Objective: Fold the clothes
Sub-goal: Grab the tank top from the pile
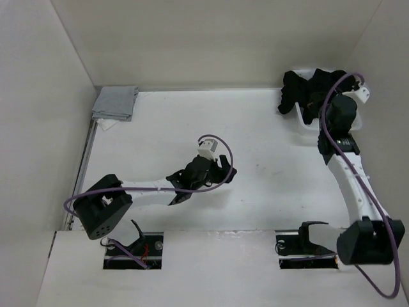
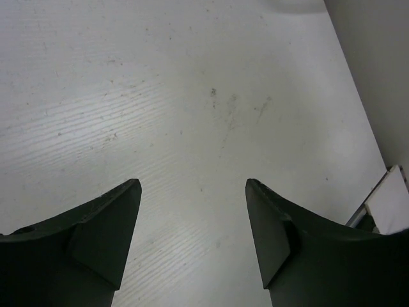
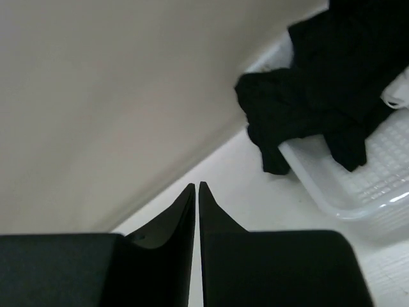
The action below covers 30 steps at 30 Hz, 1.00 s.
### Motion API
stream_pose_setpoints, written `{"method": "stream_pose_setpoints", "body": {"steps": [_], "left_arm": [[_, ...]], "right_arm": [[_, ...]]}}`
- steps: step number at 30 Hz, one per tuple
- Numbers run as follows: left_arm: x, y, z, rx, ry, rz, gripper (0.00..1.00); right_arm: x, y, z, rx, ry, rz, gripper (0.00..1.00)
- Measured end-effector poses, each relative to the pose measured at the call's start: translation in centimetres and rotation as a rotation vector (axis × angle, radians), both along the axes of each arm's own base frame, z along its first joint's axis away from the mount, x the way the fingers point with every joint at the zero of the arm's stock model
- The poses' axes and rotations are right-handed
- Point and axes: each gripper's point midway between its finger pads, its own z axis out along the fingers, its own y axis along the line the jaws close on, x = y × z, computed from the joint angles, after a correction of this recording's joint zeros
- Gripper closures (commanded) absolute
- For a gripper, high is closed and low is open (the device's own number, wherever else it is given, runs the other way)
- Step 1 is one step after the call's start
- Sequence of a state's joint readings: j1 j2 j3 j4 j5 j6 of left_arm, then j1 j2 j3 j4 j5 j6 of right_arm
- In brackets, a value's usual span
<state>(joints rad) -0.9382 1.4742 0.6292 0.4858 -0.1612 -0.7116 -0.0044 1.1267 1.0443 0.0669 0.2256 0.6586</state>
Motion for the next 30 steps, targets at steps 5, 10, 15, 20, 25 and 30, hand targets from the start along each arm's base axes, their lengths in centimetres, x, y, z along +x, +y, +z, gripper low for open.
{"method": "stream_pose_setpoints", "body": {"steps": [5,10,15,20,25,30], "left_arm": [[-0.5,0.8,-1.4,0.019,0.019,-0.011,0.33],[-0.5,1.1,-1.6,0.009,0.02,-0.018,0.34],[0.4,2.4,-2.1,-0.008,0.018,0.008,0.34],[1.8,3.4,-2.4,-0.03,0.027,0.038,0.34],[3.4,4.5,-3.1,-0.053,0.053,0.07,0.34],[4.0,5.1,-3.3,-0.086,0.077,0.083,0.34]], "right_arm": [[3.9,-3.1,-7.8,0.005,0.213,-0.08,0.67],[6.8,-6.7,-11.1,0.009,0.297,-0.154,0.75],[11.9,-10.4,-14.0,0.006,0.351,-0.193,1.0],[17.0,-13.0,-16.7,-0.005,0.392,-0.201,0.65],[20.3,-15.0,-20.1,0.0,0.433,-0.214,0.55],[22.3,-17.2,-21.6,0.016,0.448,-0.242,0.87]]}}
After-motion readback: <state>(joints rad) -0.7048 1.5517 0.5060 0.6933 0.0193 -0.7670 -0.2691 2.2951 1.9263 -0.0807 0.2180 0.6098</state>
